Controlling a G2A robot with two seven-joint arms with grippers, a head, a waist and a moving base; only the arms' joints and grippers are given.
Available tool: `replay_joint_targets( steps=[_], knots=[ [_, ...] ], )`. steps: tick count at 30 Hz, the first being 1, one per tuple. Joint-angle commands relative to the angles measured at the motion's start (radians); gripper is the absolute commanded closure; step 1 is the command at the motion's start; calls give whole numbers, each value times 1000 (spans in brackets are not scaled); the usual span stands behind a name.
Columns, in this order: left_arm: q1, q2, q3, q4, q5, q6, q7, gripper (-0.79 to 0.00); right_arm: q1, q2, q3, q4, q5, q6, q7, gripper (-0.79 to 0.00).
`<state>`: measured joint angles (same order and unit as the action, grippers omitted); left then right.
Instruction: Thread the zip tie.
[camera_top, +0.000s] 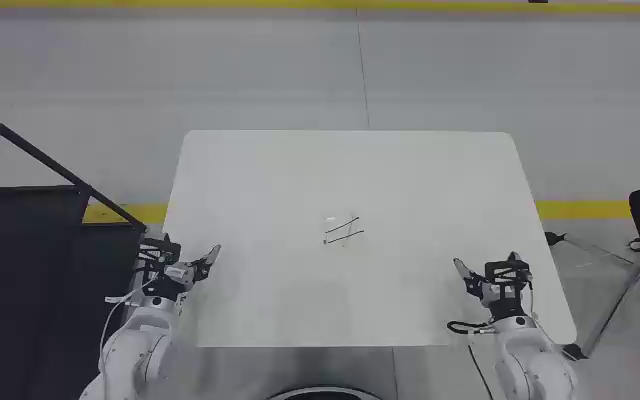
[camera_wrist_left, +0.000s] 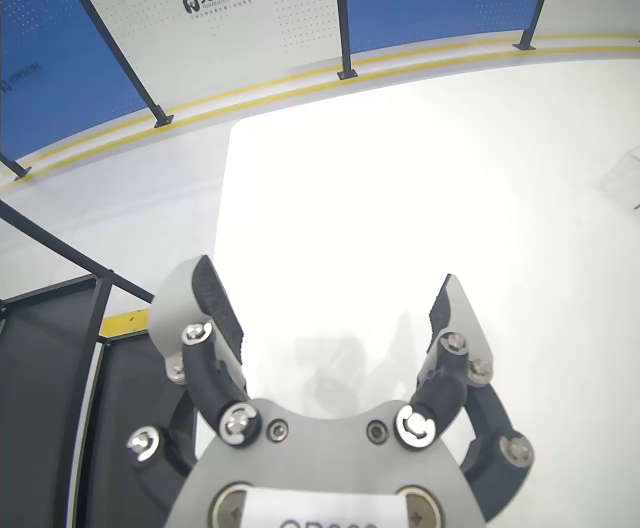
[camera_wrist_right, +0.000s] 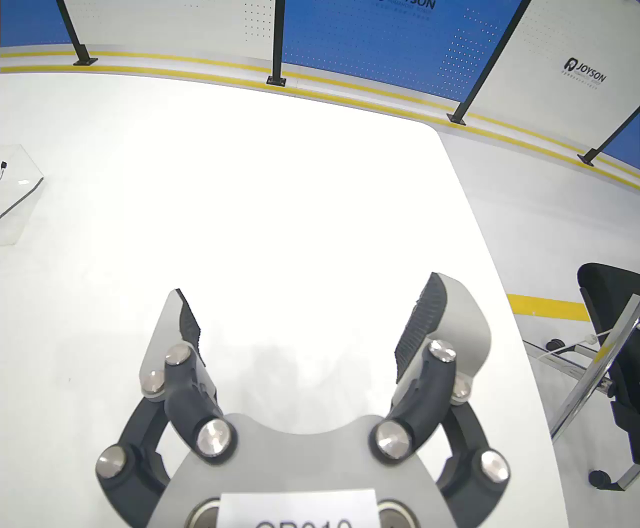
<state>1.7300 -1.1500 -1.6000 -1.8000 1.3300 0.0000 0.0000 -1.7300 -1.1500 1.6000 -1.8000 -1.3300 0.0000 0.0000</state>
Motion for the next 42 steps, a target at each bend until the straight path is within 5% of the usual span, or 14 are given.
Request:
replay_joint_targets(
  steps=[1, 18, 32, 38, 42],
  knots=[
    [0, 0, 0, 0, 0, 0, 0, -785, 0, 0, 0, 0, 0, 0, 0, -784],
    [0, 0, 3, -5, 11, -36, 25, -785, 6, 0, -2, -1, -10, -6, 10, -785],
    [-68, 10, -52, 38, -293, -432, 51, -785, 226, 19, -14, -43, 194, -399, 472, -785],
    [-92, 14, -76, 84, -390, -532, 43, -785, 355, 33, -62, 60, 548, -681, 760, -785],
    [-91, 15, -79, 84, -388, -535, 46, -785, 376, 36, -66, 84, 606, -710, 809, -785]
  ],
)
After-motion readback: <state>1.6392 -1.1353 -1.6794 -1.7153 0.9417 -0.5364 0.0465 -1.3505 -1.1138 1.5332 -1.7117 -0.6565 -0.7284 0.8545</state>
